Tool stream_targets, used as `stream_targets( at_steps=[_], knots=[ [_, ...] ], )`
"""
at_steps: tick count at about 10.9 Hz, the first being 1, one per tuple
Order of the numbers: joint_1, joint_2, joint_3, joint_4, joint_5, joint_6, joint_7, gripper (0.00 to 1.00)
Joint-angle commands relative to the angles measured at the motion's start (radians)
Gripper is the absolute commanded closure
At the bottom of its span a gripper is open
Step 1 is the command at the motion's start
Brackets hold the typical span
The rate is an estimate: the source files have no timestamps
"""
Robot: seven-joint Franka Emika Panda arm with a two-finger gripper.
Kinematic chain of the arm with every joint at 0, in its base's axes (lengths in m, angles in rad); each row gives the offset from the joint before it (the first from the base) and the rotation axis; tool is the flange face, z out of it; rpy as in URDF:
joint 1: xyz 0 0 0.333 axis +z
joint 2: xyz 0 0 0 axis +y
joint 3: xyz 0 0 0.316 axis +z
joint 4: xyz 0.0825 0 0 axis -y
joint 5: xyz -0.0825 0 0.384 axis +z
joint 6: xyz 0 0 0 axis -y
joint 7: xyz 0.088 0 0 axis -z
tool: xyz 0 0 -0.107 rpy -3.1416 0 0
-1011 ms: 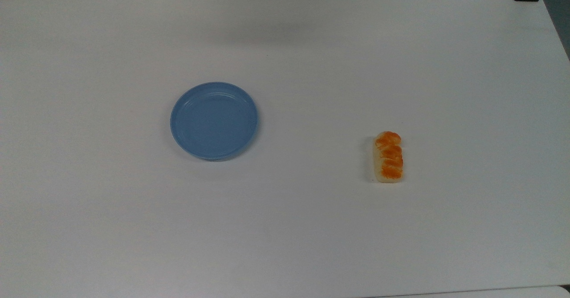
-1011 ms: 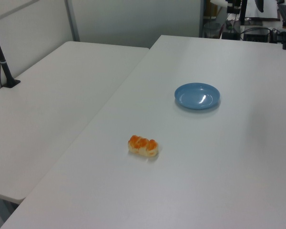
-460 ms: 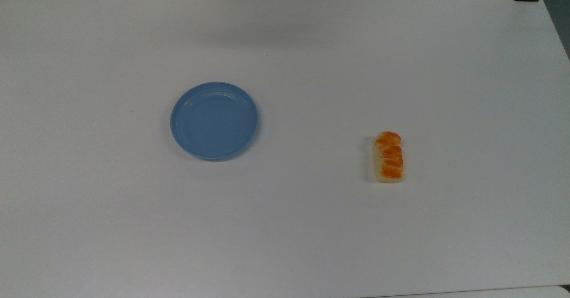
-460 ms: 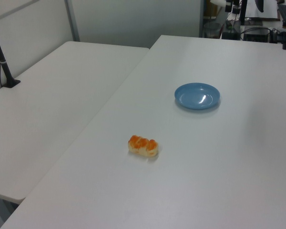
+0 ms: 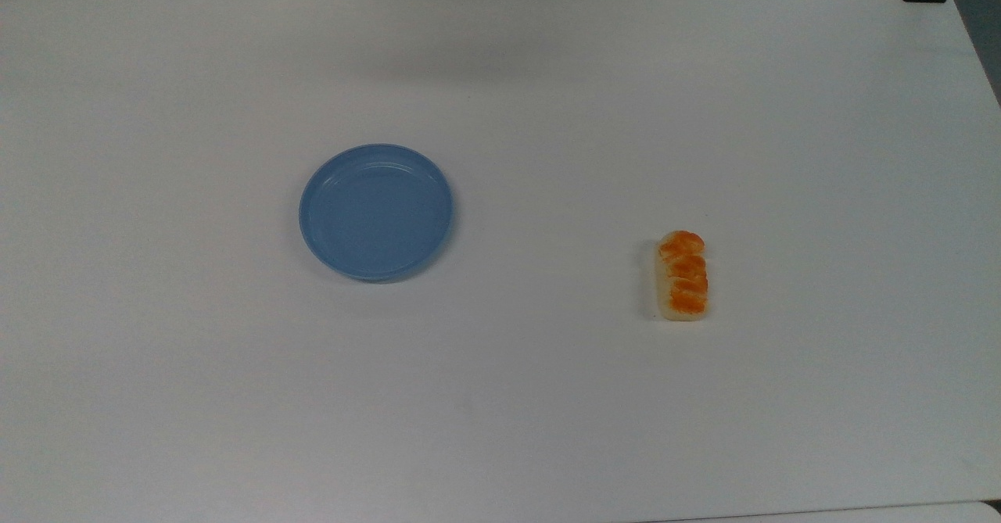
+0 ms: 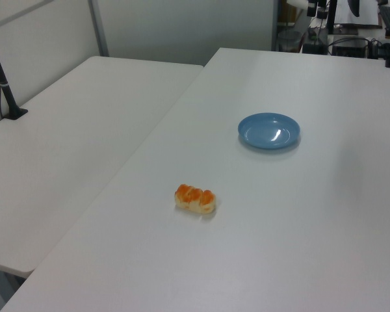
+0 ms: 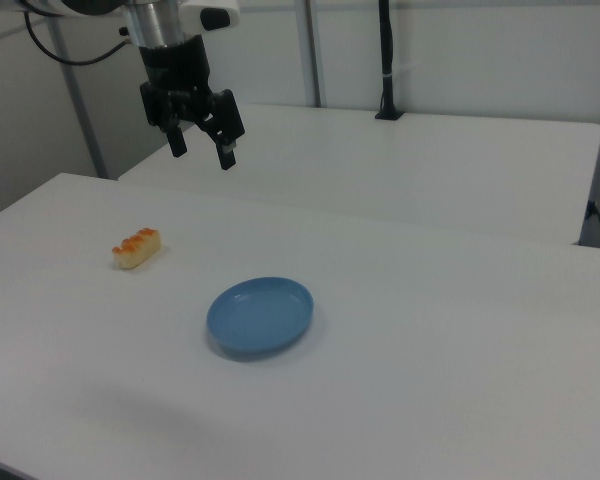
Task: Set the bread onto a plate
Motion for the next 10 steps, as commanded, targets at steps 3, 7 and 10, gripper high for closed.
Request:
stream_targets(
  at_steps=[3, 7, 10],
  knots=[
    [0.003, -0.014, 0.009, -0.035, 0.022, 0.011, -0.012, 0.00],
    [-0.008, -0.010, 0.049, -0.037, 0.020, 0.017, -0.010, 0.00],
    [-0.014, -0.009, 0.069, -0.037, 0.020, 0.019, -0.013, 0.00]
  ],
)
